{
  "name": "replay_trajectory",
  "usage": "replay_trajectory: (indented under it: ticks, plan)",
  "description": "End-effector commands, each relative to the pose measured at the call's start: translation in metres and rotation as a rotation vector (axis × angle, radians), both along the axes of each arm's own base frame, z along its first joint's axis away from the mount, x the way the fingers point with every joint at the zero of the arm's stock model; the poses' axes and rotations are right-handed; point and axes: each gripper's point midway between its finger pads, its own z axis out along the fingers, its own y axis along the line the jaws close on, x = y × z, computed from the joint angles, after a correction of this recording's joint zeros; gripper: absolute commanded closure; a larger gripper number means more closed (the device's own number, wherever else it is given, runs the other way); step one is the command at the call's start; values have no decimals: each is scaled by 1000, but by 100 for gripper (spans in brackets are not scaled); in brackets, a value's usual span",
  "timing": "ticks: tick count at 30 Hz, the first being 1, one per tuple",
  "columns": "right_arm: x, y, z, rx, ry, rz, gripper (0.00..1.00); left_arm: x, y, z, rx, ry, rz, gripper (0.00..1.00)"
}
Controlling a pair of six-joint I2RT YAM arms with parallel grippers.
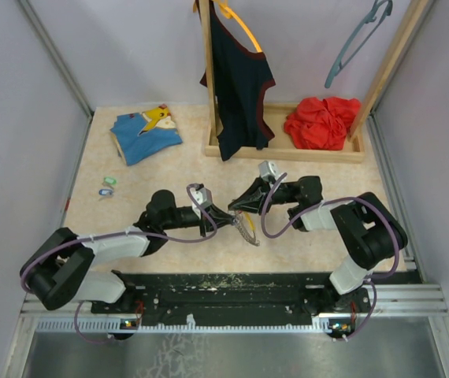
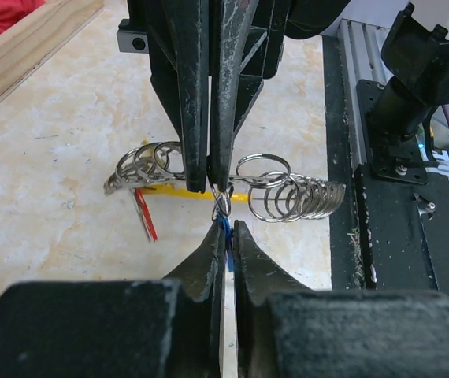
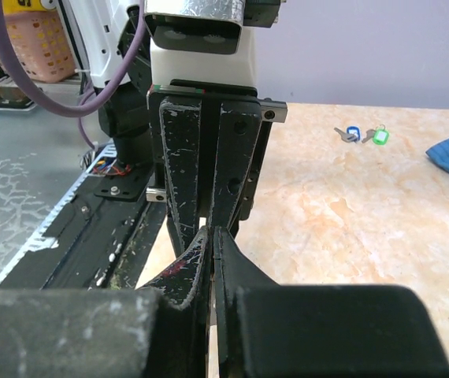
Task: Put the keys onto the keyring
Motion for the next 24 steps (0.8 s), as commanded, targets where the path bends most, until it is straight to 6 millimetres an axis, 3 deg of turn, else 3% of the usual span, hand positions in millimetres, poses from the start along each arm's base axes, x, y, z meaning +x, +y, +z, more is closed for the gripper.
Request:
replay_trajectory:
  ticks: [1,4,10,17,24]
  plan:
    - [-3,-2,37,123,-185,-38,100,0,-4,14,-30,-24,-5,87]
    - [-2,-2,35,120,-176,-40,100,1,1,20,-41,-49,26,71]
    - [-1,-1,30,108,-163,-31,100,0,17,23,-48,-82,95,51]
    - [0,0,28,102,-156,-25,100,5,27,42,-79,-104,172,47]
    - [-1,1,27,96,-149,-13,100,9,17,53,-79,-74,146,55]
